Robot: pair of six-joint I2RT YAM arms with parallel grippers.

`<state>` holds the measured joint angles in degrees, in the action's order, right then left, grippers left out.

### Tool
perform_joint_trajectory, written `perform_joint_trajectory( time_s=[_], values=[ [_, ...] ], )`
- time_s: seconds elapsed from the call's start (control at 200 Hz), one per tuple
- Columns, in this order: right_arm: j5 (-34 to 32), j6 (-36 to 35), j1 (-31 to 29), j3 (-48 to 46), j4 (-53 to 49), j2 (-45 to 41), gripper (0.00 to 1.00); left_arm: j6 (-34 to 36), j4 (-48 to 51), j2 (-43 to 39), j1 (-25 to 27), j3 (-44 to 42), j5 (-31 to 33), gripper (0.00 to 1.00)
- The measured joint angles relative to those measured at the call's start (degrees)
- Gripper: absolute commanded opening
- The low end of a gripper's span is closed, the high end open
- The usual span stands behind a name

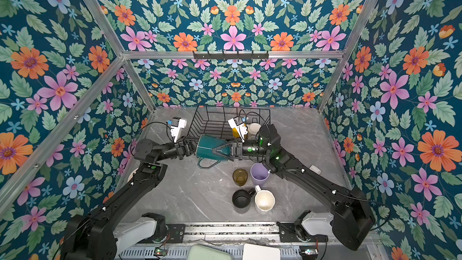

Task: Load the cups into the dish rack
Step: 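Open the left gripper and pull it back while the right gripper holds the mug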

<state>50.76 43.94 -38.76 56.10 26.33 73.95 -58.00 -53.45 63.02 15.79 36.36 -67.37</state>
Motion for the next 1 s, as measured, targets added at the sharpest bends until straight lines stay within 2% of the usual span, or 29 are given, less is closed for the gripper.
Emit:
perform_joint_trajectory(
  time_s=[0.165, 0.3, 0.495, 0.655, 0.745, 0.865, 1.0],
  values=[
    [-0.15, -0.44, 0.35, 0.79, -2.25, -0.39, 0.00, 2.56, 3.45, -0.66, 0.02, 0.74, 0.02, 0.00],
    [-0.13, -0.35, 1.09, 1.07, -3.67, -1.01, 0.00, 4.63, 7.02, -1.11, 0.15, 1.36, 0.11, 0.10],
    [-0.66, 0.00, 2.05, 1.27, -7.43, -2.16, 0.00, 7.06, 9.88, -1.42, 0.17, 1.79, 1.97, 0.18],
    [-3.63, 0.46, 2.69, 1.27, -12.96, -2.56, 0.00, 7.52, 9.20, -1.66, 0.35, 2.29, 2.10, 0.25],
    [-4.07, 0.46, 2.80, 1.42, -14.99, -3.06, 0.00, 8.26, 9.57, -1.73, 0.28, 2.38, 2.19, 0.37],
    [-3.98, 0.42, 3.67, 1.70, -16.65, -3.89, 0.00, 10.78, 12.96, -2.40, 0.22, 3.48, 2.99, 0.66],
    [-4.74, 0.44, 5.62, 2.19, -19.89, -5.40, 0.00, 16.94, 21.55, -4.28, 0.22, 5.49, 5.86, 0.82]
  ],
)
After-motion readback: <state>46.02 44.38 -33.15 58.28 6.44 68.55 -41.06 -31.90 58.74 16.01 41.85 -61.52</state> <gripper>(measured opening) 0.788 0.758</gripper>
